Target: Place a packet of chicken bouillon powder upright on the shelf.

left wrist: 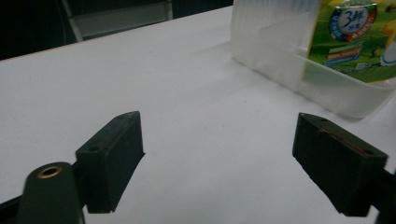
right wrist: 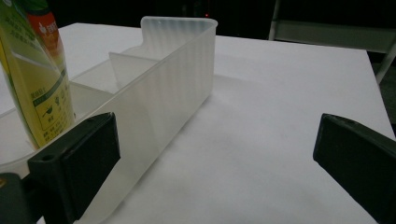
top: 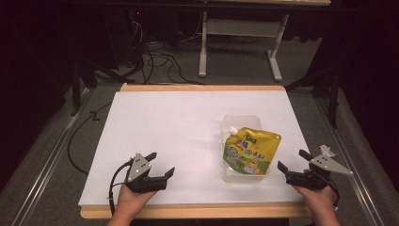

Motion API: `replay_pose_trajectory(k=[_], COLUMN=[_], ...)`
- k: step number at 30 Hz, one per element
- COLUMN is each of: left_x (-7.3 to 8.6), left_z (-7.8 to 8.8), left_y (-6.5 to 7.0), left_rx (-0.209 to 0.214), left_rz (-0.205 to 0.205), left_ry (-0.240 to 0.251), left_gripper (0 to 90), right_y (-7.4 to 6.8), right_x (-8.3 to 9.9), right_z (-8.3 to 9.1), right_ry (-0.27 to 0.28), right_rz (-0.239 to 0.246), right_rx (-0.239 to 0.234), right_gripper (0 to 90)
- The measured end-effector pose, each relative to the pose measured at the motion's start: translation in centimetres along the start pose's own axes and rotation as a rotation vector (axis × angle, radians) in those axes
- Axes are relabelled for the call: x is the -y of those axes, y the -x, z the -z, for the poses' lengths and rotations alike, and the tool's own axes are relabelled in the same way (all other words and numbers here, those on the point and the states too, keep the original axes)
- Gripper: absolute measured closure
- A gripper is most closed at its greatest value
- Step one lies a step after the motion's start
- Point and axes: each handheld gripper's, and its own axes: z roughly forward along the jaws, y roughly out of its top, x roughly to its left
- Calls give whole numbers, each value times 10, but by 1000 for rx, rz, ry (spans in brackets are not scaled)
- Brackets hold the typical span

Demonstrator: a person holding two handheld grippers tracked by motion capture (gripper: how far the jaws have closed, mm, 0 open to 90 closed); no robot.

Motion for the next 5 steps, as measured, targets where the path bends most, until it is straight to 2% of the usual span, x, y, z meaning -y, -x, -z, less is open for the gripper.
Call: replay_pose_trajectory(k=[5], left_x=[0], left_z=[2], left_y=[-3], left_rx=[-17], left_rz=[21], left_ry=[9], left_gripper=[150], right_y=[1], right_x=[0], right_z=[1], right_ry=[13], right_rz=[-6], right_rx=[6], right_gripper=[8])
